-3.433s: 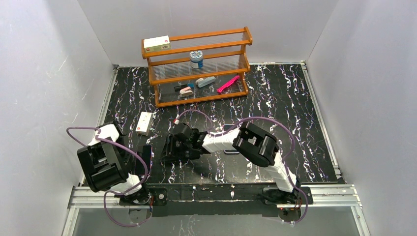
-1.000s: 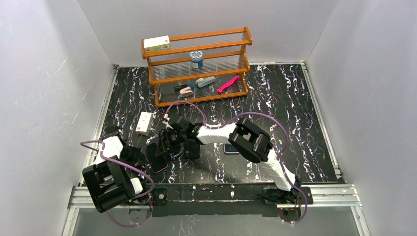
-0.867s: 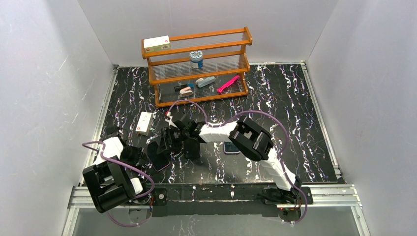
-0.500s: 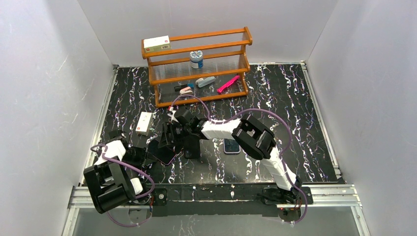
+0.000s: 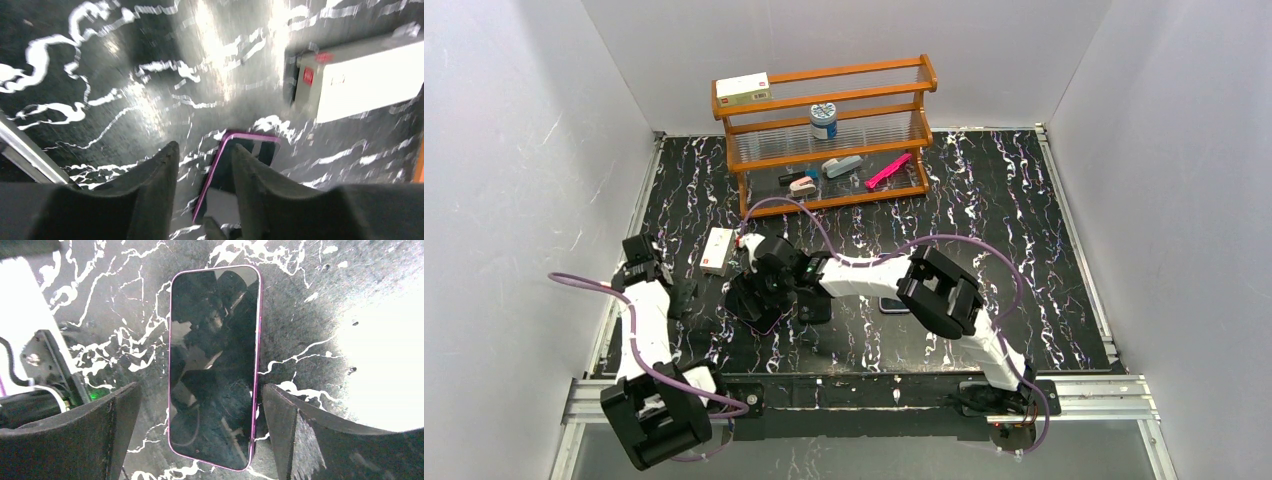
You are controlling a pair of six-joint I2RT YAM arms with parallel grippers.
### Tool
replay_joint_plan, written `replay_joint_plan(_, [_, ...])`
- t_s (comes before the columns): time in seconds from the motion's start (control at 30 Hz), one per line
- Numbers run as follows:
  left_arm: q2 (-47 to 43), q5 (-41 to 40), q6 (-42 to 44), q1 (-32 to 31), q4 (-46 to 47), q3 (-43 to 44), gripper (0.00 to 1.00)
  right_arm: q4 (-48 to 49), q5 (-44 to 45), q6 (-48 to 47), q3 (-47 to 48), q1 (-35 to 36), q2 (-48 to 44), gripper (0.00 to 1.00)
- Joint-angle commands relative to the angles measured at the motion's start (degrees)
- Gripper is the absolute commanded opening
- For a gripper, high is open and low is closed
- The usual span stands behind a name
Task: Put the phone into the phone case
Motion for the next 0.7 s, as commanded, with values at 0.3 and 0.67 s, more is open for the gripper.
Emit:
replay_joint_plan(0.3, [12.17, -19.35, 3.2, 0.09, -4.14, 13.39, 0.98, -10.51, 14.37, -13.85, 10.77, 4.95, 6.79, 0.99])
replay_joint_plan(0.67, [19.73, -13.31, 4.2, 4.53, -0.94, 12.75, 0.98, -13.23, 17.11, -15.93, 13.56, 6.78, 9.91, 0.96])
